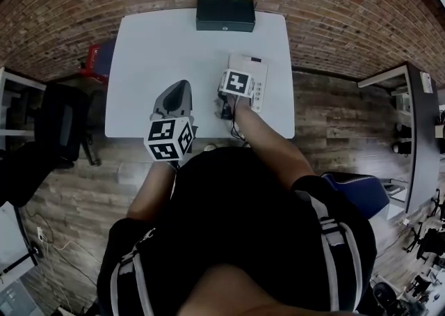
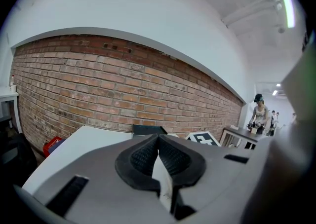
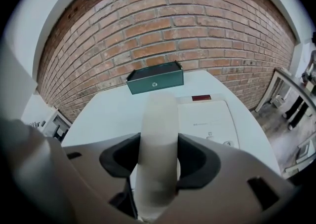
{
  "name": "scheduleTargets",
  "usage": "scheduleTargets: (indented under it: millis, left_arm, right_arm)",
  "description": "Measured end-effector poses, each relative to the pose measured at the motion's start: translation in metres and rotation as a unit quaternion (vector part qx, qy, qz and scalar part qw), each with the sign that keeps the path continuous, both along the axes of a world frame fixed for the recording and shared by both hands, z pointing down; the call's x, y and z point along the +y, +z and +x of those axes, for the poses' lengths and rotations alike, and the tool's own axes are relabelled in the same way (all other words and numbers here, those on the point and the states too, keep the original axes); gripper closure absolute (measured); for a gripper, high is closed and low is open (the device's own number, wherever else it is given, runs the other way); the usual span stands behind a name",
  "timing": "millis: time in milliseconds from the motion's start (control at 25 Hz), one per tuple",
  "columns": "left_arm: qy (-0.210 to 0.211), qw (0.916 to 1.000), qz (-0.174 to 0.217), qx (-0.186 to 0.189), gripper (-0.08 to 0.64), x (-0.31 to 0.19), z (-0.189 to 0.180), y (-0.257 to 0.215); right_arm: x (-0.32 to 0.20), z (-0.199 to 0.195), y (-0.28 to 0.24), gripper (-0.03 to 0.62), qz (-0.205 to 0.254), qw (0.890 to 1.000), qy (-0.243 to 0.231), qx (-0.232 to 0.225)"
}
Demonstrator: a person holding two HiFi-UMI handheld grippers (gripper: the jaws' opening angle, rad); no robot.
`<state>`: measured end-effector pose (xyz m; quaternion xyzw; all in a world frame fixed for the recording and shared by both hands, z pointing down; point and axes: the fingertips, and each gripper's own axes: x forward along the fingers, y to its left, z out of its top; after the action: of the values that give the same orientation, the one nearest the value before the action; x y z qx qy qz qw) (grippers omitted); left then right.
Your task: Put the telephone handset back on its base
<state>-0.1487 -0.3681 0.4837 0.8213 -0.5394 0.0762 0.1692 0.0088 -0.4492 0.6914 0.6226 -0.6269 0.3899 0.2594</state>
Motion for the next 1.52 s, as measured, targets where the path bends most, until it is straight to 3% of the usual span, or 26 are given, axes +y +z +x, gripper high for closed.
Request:
scheduleTargets:
  millis: [280,760,920,1280,1520]
  left_arm:
    - [-0.004,1.0000,-0.003,-0.001,0.557,-0.001,-0.003,0.002]
    - [-0.011,0.9999,-0.003,-0.006,0.558,0.004,-0.002,0.003]
    - [-0.012,0.9999,-0.001,-0.004,0.557,0.005,-0.006,0.001]
    - [-0.010,0.9999,-0.001,0.000,0.557,0.006,-0.008,0.004]
    - [0.000,1.0000,0.004,0.001,0.557,-0.002,0.000,0.001]
  right_arm:
    - [0.002,-0.010,0.013,0.387,-0.026,1.000,-0.001,-0.010]
    - [0.001,-0.005,0.013,0.385,-0.033,0.998,0.009,0.049]
    - [0.000,-0.007,0.011,0.379,-0.020,0.999,0.015,0.033]
    - [-0.004,-0.009,-0.025,0.353,0.071,0.997,0.012,-0.001]
    - [-0.008,-0.006,-0.083,0.353,0.176,0.981,0.010,-0.084]
